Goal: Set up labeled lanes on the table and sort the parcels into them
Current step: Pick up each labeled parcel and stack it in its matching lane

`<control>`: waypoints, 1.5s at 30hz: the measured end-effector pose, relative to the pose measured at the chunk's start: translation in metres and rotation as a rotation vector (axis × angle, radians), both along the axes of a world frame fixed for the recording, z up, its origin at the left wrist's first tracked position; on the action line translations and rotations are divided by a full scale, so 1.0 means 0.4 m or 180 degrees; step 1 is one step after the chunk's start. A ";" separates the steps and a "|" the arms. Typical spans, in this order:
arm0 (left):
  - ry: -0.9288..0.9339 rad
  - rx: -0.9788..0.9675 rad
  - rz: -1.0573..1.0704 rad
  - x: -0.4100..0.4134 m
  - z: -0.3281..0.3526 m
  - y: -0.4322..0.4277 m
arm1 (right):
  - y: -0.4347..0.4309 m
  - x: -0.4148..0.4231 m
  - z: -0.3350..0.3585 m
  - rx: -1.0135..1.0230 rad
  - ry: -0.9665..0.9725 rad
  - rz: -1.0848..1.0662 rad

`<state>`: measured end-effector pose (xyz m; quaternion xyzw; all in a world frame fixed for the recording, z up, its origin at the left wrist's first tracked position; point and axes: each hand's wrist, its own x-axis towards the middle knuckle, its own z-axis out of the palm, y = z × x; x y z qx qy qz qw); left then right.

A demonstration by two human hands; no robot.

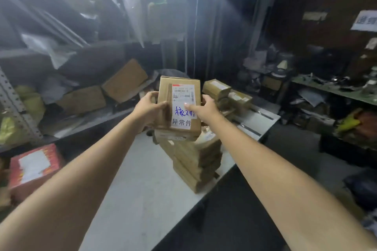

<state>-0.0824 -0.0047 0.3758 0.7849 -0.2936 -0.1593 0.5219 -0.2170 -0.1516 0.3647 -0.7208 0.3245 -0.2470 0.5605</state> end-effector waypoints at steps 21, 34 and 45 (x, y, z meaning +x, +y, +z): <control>0.0768 0.0420 -0.1346 -0.382 -0.208 -1.127 | -0.969 -0.514 -0.164 0.0414 0.0428 -0.1118; 0.1211 0.0779 -0.1599 -0.262 -0.271 -1.687 | -1.504 -0.429 -0.204 0.0413 0.0757 -0.1294; 0.1454 0.0770 -0.0538 -0.185 -0.328 -2.057 | -2.021 -0.260 -0.285 0.0518 0.0723 -0.0394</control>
